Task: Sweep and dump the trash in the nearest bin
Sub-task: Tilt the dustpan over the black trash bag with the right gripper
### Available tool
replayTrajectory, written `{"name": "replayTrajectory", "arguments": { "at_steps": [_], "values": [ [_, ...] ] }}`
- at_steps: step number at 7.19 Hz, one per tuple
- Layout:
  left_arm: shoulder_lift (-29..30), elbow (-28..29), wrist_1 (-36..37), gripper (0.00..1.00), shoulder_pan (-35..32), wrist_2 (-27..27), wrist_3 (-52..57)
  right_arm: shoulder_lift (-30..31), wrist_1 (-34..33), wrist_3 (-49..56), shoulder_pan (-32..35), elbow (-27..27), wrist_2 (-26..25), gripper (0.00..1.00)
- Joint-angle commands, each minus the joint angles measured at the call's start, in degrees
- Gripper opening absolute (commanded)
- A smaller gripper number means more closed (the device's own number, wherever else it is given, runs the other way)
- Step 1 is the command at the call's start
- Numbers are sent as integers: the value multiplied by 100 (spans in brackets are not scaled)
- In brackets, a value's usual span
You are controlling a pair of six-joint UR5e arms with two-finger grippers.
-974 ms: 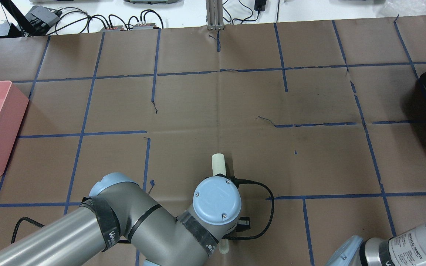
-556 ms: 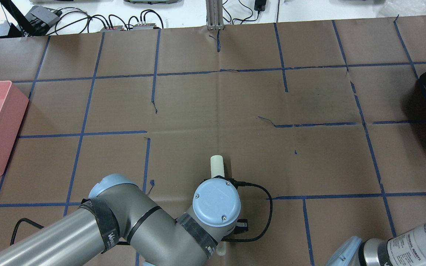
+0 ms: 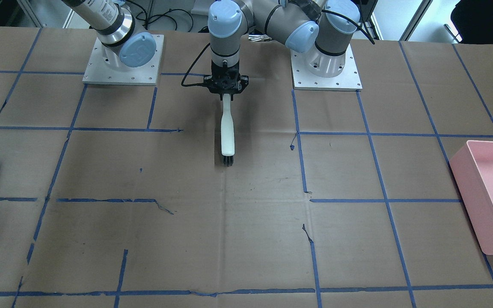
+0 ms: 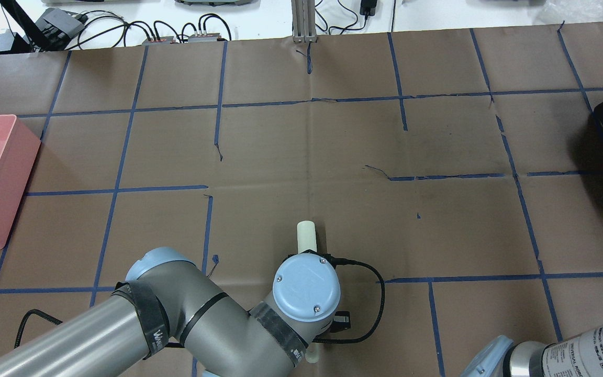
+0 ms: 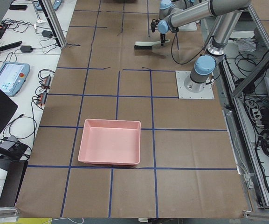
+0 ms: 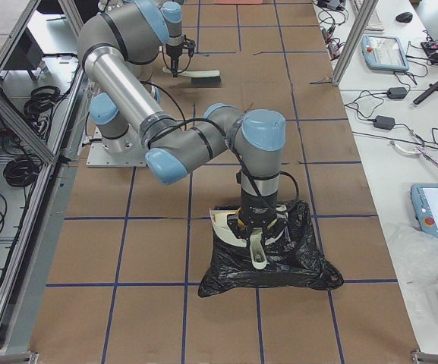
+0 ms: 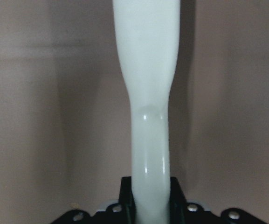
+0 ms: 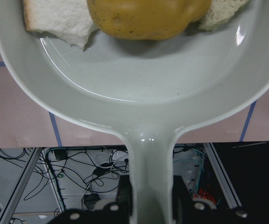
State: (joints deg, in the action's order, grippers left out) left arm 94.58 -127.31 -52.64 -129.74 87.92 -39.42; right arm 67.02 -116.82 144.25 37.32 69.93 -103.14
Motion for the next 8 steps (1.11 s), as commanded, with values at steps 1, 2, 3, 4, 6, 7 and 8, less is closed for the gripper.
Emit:
{"name": "replayTrajectory", "arguments": {
  "at_steps": [1,2,3,4,6,7,8],
  "values": [
    [25,5,0,67,27,215,-5,23,-735,-115,4,284,21,1],
    [17,31,9,76,27,452,13,13,-815,-247,4,293,22,1],
    [8,48,26,86,45,480,22,-4,-842,-335,4,293,4,1],
    [-149,75,52,88,54,428,13,-100,-1225,-345,4,301,-13,2],
    [-430,223,53,96,71,401,109,-233,-1475,-388,4,301,-310,3],
    [-780,442,18,94,245,445,684,-242,-1571,-537,12,301,-573,3],
    [-1036,644,-17,94,682,419,1629,-233,-1685,-538,65,336,-646,3]
  ]
}}
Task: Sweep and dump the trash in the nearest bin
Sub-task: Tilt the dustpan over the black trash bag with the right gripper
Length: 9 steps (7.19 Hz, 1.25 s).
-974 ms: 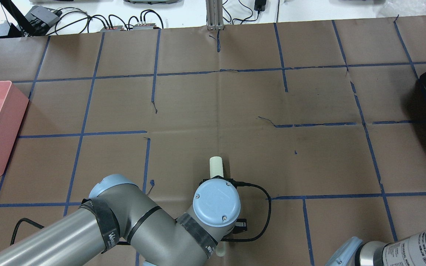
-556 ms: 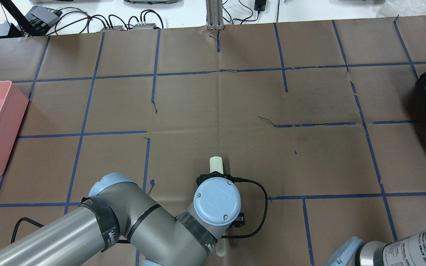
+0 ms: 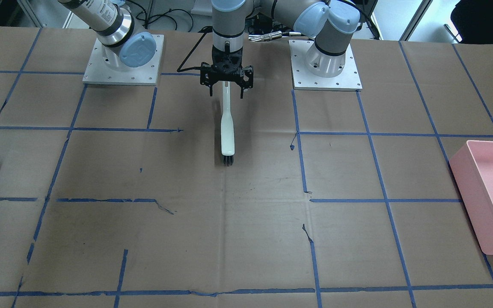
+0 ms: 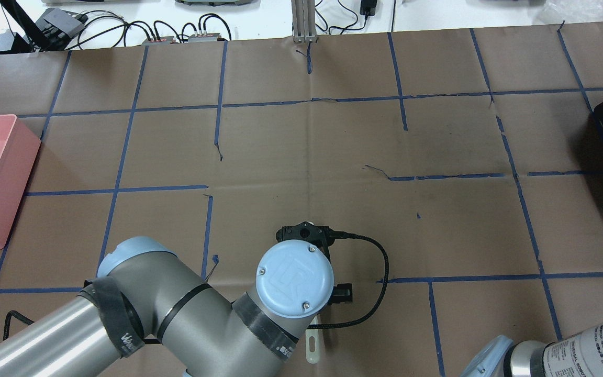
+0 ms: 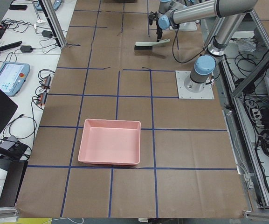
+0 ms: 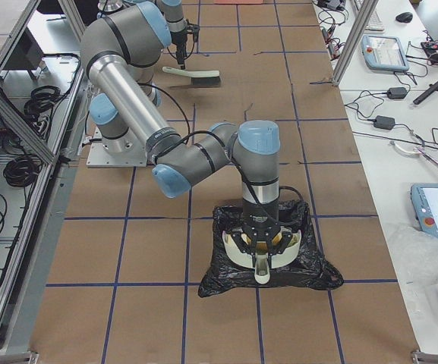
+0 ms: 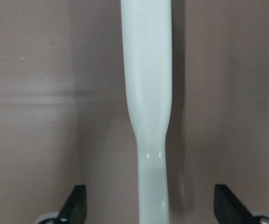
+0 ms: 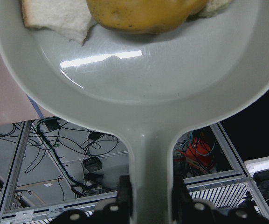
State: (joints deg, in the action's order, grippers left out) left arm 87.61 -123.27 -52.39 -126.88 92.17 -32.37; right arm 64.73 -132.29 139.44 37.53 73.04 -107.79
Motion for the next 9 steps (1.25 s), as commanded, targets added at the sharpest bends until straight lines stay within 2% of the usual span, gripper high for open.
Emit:
{"name": "replayTrajectory", "arguments": {
  "at_steps": [1,2,3,4,5,6,7,9],
  "values": [
    [-558,347,-113,95,757,-136,1482,-4,-244,-75,192,104,-555,3],
    [-865,478,-557,99,1187,-260,1540,4,-558,-49,341,201,-837,3],
    [-1051,784,-1275,99,1757,-261,1567,22,-579,-57,360,245,-883,3],
    [-1131,1179,-1865,99,2250,-269,1567,48,-588,-48,360,246,-919,3],
    [-1175,1670,-2419,99,2568,-252,1689,74,-597,4,360,228,-1189,3],
    [-1176,2205,-2973,99,2885,-243,2447,118,-771,39,360,219,-1400,3],
    [-1193,2507,-3405,99,3253,-208,2976,162,-851,74,360,228,-1646,3],
    [-1211,2554,-3488,99,3887,-208,3855,486,-843,206,369,298,-1675,4]
  ]
}}
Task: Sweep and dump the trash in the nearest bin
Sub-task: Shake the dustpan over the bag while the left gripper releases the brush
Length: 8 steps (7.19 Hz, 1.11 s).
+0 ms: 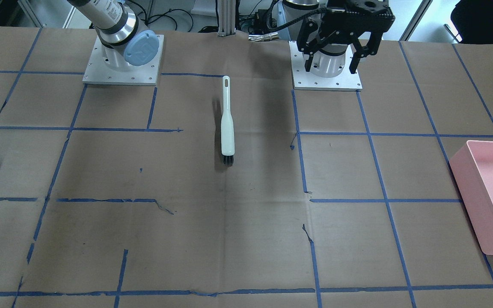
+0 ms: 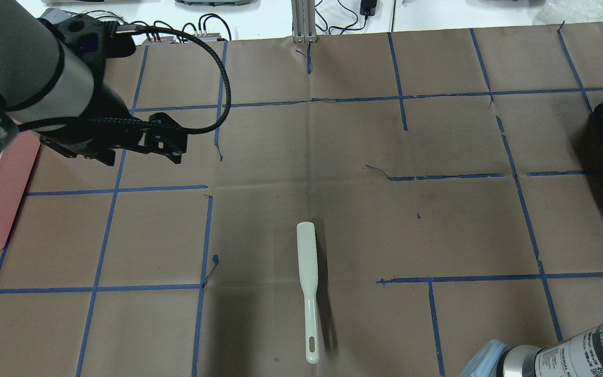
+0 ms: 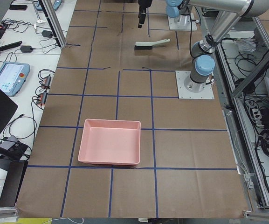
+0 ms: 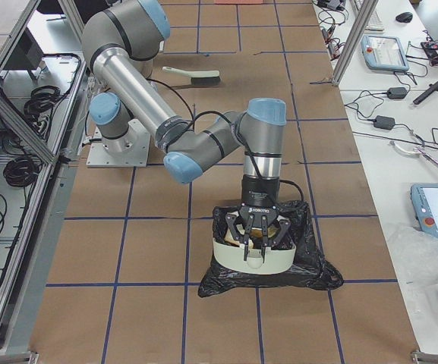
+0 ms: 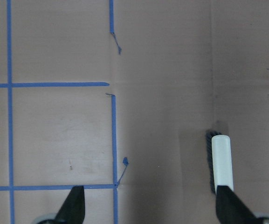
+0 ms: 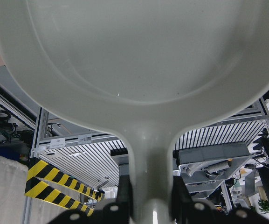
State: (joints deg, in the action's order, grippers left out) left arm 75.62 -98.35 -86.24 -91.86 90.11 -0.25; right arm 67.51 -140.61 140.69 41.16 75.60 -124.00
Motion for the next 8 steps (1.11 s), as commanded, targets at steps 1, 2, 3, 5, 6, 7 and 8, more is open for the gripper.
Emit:
{"name": "replayTrajectory", "arguments": {
  "at_steps": [1,2,3,5,6,7,8],
  "values": [
    [-4,53,-104,99,519,-20,753,463,-1,90,58,260,25,4],
    [23,35,-104,99,520,-29,754,717,-19,38,146,593,51,4],
    [93,26,-78,99,520,-29,755,937,-19,-119,390,797,130,4],
    [320,166,-33,99,547,-28,816,1001,7,-496,917,860,506,3],
    [548,271,-33,99,547,6,833,1001,86,-812,1094,878,535,2],
    [759,525,-33,100,538,76,834,1001,365,-1172,1331,869,692,2],
    [979,754,-103,100,529,251,834,1036,681,-1698,1516,878,832,2]
  ]
}}
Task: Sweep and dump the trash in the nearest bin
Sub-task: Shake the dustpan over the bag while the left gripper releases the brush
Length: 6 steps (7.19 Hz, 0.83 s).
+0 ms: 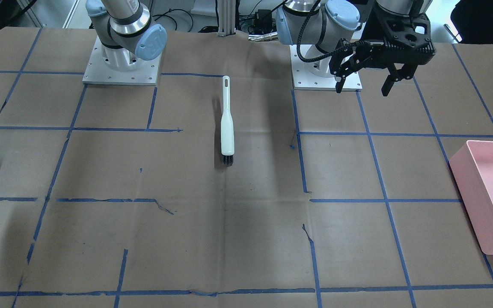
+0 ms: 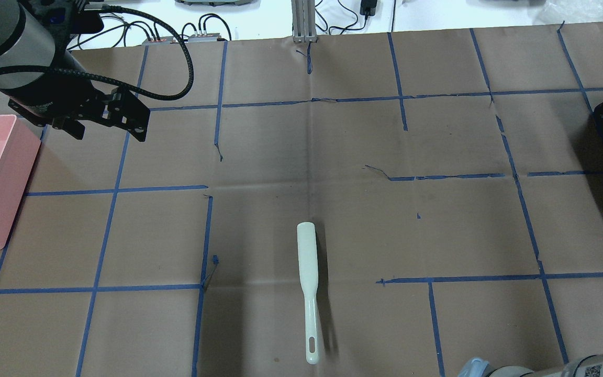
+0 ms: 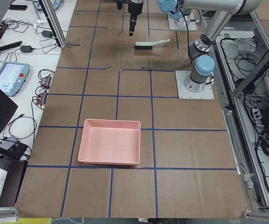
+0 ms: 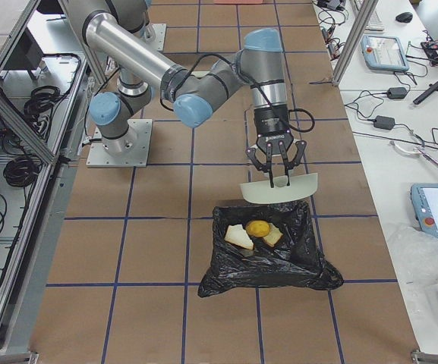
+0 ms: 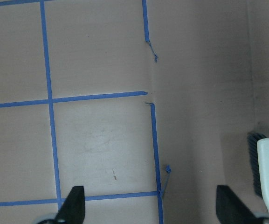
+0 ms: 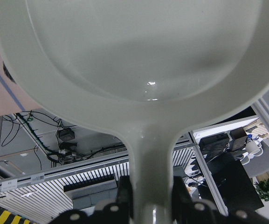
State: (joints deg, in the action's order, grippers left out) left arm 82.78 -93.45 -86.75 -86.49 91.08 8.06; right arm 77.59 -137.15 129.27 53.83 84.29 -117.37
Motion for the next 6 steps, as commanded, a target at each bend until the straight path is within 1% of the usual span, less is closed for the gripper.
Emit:
{"name": "replayTrajectory", "arguments": {
  "at_steps": [1,2,3,4,5,6],
  "values": [
    [413,327,-44,100,-17,147,3,28,790,-1300,460,8,319,2],
    [624,379,17,100,-51,156,-67,37,1317,-2169,740,-1,338,1],
    [582,406,18,100,-69,147,-68,28,1592,-2961,1100,-1,468,1],
    [573,406,18,100,-69,147,-85,28,1638,-3717,1425,8,765,2],
    [538,406,18,100,-69,182,-85,28,1926,-4473,1794,-9,986,1],
    [468,398,18,100,-69,182,-85,28,2224,-5299,2172,-10,1075,1]
  ]
}}
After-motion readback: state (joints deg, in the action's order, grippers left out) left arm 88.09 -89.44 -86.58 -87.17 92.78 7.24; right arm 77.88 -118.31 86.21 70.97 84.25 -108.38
